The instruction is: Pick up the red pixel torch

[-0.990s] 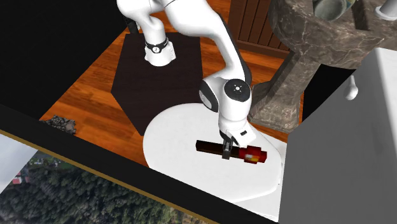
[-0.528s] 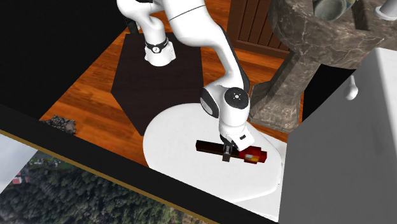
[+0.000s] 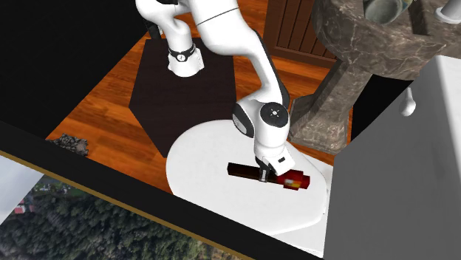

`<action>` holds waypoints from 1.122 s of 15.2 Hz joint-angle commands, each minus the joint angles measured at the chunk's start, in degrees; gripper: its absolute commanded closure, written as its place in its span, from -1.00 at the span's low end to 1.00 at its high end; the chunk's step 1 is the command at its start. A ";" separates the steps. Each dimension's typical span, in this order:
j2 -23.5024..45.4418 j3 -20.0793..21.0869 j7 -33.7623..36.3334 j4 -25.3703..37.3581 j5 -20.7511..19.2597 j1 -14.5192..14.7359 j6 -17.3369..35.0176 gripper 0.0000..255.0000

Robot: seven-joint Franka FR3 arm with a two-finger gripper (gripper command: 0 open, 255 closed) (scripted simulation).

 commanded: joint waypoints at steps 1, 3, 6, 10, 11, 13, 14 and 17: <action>0.06 0.03 -0.01 -0.06 -0.01 0.03 0.00 1.00; -0.05 0.05 -0.05 -0.03 0.02 -0.01 -0.15 1.00; -1.89 0.27 -0.19 -0.49 0.22 -0.17 -1.53 1.00; -4.23 0.55 -0.38 -0.87 0.51 -0.38 -3.49 1.00; -4.80 0.62 -0.43 -0.94 0.58 -0.43 -3.99 1.00; -5.92 0.76 -0.53 -1.04 0.73 -0.53 -5.01 1.00; -6.47 0.82 -0.58 -1.07 0.81 -0.58 -5.53 1.00; -8.08 1.02 -0.74 -1.08 1.05 -0.72 -7.12 1.00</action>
